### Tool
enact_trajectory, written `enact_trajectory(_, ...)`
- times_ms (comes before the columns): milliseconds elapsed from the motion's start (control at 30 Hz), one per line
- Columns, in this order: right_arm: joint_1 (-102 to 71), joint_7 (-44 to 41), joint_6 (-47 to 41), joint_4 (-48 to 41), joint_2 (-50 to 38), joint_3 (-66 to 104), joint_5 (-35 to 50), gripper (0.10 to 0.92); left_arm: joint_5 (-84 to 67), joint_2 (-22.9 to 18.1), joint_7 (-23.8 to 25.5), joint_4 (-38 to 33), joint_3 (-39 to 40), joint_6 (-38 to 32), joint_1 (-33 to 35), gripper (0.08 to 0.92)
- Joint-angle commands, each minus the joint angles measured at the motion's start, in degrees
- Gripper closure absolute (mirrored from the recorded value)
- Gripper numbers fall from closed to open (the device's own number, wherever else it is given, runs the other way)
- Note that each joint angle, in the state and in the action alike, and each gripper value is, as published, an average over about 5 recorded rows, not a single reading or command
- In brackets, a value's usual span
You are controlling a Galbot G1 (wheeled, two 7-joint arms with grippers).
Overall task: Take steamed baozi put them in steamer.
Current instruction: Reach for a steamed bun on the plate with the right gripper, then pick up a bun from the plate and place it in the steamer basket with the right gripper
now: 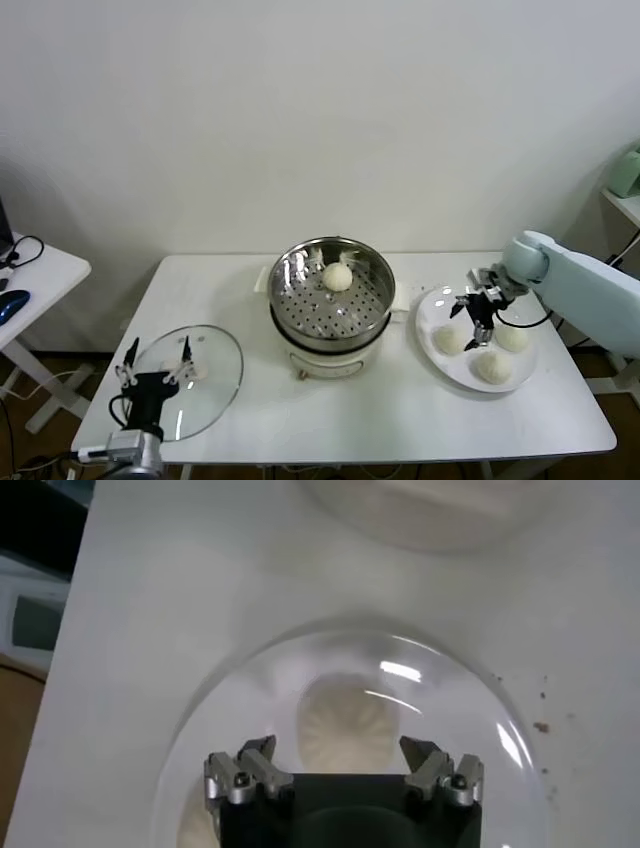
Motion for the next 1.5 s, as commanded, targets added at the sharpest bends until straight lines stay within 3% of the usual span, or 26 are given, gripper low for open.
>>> enact_trajectory(33,-3.97,1.13,-0.42,-2.54,2.14,2.96,-1.50,0.203,-0.04,-0.05,-0.18,0.32,0.18,-0.08,-0.04,0.177)
enact_trajectory(800,-4.64,0.97,-0.18,-5.71,3.95,5.17,-4.37,0.204,-0.02,-0.38,-0.19,0.49,0.24,-0.30,0.19,0.177)
enact_trajectory(1067,-4.50,0.82,0.09,-6.07,4.05,5.34,-4.16,0.319,0.26,-0.67,-0.16,0.52,0.34,-0.07,0.21,0.177)
enact_trajectory(1500,4.65,0.50,-0.98,-5.23,2.79,2.55,4.36,0.354,0.61,-0.73,-0.02,0.15,0.58,0.02,0.22,0.177)
